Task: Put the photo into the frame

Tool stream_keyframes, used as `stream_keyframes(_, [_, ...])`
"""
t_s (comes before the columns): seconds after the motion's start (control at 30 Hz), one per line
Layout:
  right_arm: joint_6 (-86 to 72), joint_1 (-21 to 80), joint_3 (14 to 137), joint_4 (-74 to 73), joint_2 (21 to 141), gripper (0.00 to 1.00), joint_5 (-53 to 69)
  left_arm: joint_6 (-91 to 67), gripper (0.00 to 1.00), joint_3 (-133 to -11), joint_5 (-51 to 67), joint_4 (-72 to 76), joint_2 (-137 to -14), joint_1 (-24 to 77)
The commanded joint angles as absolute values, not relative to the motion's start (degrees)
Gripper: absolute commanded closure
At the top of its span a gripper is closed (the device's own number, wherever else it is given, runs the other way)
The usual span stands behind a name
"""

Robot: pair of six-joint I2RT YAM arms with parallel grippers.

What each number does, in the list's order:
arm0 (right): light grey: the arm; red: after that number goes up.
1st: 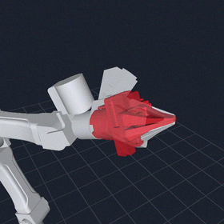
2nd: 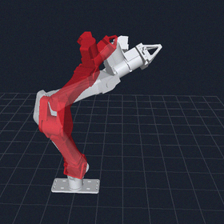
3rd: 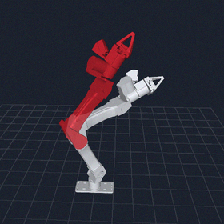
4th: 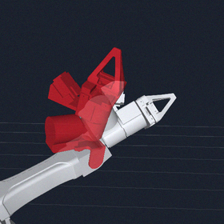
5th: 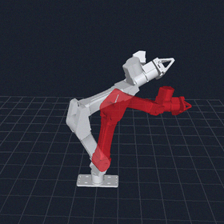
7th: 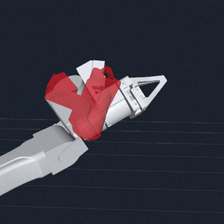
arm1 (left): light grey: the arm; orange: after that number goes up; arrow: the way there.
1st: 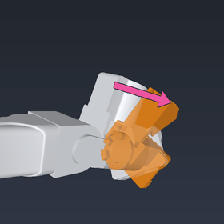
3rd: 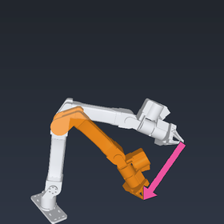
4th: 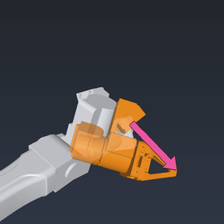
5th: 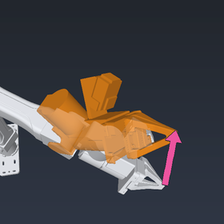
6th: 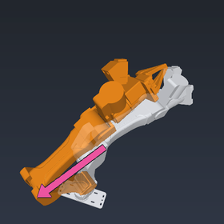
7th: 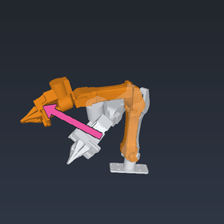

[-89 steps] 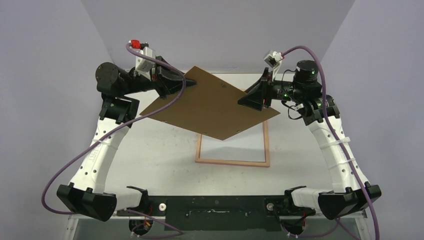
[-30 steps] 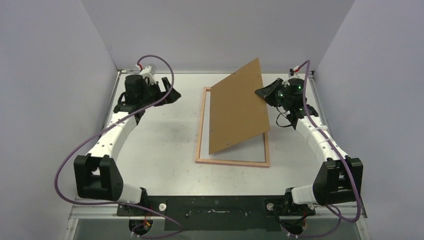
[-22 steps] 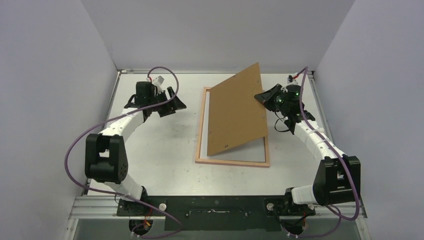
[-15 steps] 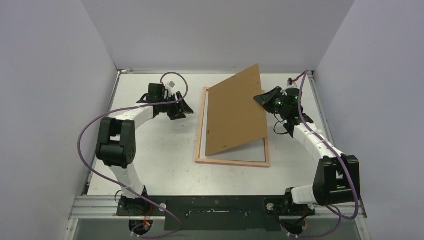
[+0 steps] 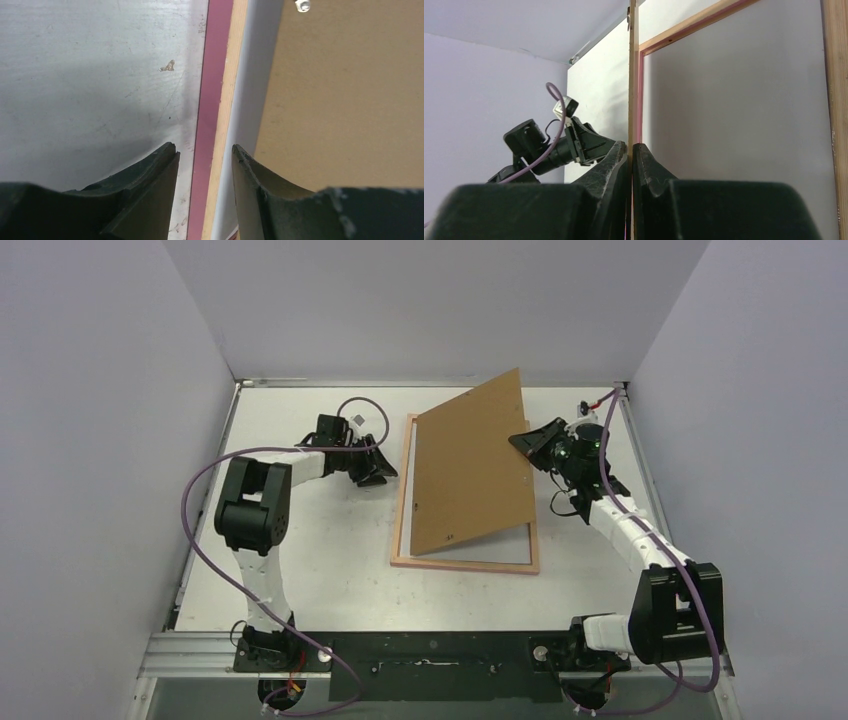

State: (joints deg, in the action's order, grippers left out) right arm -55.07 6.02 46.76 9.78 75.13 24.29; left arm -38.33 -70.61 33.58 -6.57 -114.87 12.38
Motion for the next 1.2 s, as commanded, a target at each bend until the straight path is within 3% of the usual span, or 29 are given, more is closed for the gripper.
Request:
stream_keyframes(0.0, [-56.9, 5.7, 47.0, 18.3, 71.7, 1.0, 26.9, -38.7, 0.59, -74.4, 35.6, -2.7, -117.1, 13.1])
stream_keyframes(1.17, [-61.0, 6.2, 41.0, 26.9, 80.6, 1.0, 24.3, -36.1, 0.75, -79.2, 33.3, -9.0, -124.1, 15.4])
